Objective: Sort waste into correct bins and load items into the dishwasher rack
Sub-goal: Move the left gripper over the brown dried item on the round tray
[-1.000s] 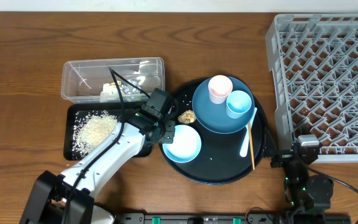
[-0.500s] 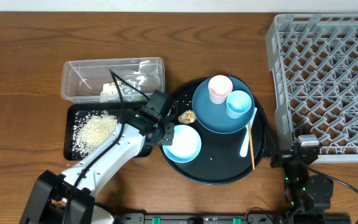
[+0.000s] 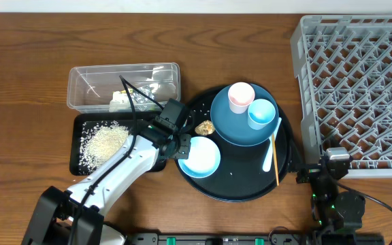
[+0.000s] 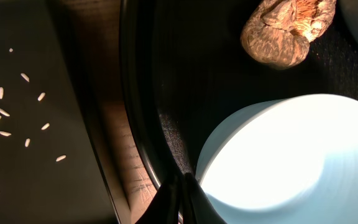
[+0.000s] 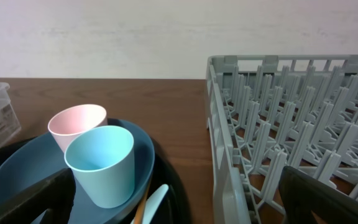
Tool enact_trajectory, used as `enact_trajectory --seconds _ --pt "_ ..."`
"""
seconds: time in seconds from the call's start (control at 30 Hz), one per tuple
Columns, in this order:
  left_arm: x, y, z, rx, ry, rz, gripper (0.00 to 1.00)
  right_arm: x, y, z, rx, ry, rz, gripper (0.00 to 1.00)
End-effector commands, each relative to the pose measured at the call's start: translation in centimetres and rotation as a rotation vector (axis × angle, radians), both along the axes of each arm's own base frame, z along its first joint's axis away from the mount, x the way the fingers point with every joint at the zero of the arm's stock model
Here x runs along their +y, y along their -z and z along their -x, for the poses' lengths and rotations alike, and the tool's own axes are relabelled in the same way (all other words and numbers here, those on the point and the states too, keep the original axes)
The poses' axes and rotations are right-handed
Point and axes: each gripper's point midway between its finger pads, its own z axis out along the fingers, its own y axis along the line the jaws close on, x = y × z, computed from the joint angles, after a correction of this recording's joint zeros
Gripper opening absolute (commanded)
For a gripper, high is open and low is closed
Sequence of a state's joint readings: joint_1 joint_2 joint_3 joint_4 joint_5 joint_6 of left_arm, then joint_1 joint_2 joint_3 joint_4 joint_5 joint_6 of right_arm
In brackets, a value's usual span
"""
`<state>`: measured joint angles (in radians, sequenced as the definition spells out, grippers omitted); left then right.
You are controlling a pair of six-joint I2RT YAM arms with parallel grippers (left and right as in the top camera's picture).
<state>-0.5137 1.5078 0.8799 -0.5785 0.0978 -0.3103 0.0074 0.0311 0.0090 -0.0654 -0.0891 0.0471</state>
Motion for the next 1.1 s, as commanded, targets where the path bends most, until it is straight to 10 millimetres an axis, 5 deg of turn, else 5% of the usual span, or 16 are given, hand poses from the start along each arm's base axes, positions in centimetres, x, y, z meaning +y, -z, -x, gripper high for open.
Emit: enact_trajectory --seconds 0.0,1.07 --pt "0.2 0.6 0.5 0.019 0.004 -0.012 0.06 -0.3 0.2 0.0 0.004 0.013 0.012 0.99" --pt "-4.2 0.6 3.7 0.04 0.143 0.015 0.06 -0.3 0.2 0.0 0.004 0.013 0.012 0.99"
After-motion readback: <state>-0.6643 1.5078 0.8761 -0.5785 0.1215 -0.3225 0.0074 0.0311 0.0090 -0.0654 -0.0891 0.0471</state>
